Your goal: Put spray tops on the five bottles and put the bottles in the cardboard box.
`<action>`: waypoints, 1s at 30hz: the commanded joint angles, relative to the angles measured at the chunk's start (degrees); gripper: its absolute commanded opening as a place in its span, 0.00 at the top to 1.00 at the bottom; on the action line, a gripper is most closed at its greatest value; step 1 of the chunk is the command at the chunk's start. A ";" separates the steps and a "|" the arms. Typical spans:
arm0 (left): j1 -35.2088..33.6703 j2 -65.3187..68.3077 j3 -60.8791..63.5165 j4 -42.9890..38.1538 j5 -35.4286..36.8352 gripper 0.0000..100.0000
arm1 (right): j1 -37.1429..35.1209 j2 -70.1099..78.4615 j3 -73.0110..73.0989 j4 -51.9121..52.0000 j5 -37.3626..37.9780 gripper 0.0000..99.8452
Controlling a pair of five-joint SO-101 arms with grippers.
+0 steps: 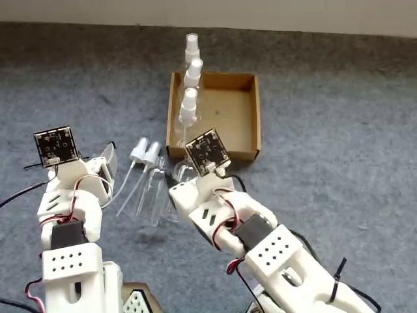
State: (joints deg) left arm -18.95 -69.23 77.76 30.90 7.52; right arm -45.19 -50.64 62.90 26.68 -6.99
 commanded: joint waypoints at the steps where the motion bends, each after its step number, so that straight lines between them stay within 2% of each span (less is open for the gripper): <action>1: 0.92 -0.40 -0.31 -1.14 0.26 0.77 | -1.71 3.30 -6.64 8.22 -8.00 0.78; 8: 0.92 -0.40 -0.31 -1.14 0.26 0.77 | -1.71 18.51 -12.35 11.82 -25.58 0.78; 11: 0.84 -0.40 -0.31 -1.14 0.26 0.77 | -1.63 23.25 -14.55 11.82 -30.68 0.78; 25: 0.84 -0.40 -0.31 -1.14 0.26 0.77 | -1.45 32.40 -15.16 12.09 -31.21 0.78; 30: 0.84 -0.40 -0.31 -1.14 0.26 0.77 | -0.40 33.54 -15.34 15.52 -31.12 0.78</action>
State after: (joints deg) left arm -18.95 -69.23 77.76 30.90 7.52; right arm -46.68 -17.76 48.22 39.96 -37.76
